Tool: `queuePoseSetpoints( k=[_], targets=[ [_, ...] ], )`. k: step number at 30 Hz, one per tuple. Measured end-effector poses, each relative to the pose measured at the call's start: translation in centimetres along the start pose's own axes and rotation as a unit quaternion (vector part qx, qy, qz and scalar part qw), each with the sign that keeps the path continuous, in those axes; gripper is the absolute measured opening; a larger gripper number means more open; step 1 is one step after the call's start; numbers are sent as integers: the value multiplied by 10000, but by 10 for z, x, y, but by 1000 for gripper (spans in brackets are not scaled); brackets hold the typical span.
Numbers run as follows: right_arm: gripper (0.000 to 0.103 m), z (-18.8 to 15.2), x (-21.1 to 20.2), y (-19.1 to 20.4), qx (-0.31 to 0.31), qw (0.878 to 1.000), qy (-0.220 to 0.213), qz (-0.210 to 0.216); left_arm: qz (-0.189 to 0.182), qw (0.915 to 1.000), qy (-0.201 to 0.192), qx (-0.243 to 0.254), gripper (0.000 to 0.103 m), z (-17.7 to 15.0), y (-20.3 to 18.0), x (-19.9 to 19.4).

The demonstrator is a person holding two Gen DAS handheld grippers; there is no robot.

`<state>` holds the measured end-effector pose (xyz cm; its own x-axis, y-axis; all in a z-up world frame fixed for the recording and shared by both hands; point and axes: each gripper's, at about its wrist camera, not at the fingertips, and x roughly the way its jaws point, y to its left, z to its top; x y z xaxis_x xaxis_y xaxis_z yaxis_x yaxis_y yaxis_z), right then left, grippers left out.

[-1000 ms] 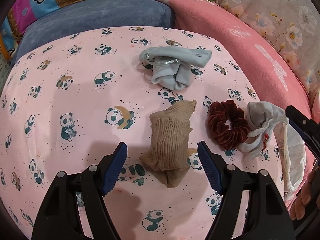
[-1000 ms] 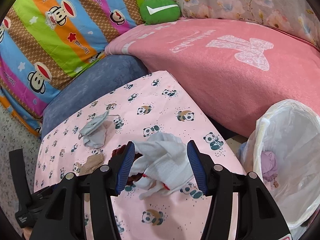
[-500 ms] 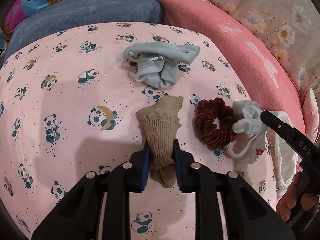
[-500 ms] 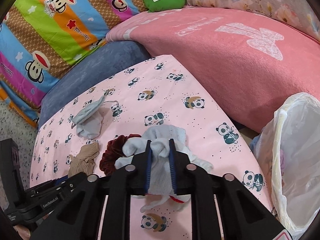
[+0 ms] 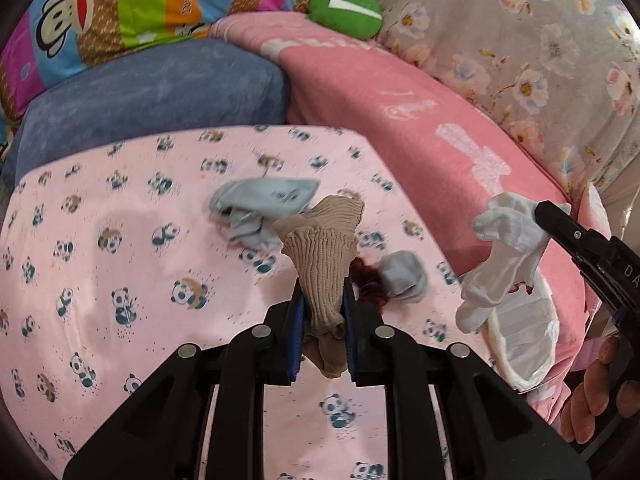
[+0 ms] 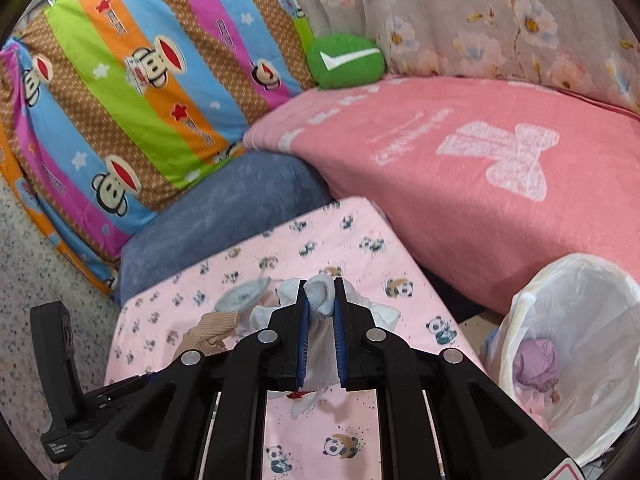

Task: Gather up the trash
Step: 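Carry the stocking and glove over the wastebasket and open both grippers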

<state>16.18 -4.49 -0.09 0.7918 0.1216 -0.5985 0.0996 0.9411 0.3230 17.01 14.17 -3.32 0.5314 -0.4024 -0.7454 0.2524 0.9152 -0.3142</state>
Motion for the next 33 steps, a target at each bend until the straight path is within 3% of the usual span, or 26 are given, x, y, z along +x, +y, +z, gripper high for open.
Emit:
queuePoseSetpoints(
  k=[13,33],
  targets=[
    [12,25,-79,-29,107,9975,-684,-115,-311,9952,-433,827,16,16,-86,-28],
    [12,18,-173,-129,750,9874,-1270,-567,-661,9782,-482,1911,17,-5,-206,-33]
  ],
)
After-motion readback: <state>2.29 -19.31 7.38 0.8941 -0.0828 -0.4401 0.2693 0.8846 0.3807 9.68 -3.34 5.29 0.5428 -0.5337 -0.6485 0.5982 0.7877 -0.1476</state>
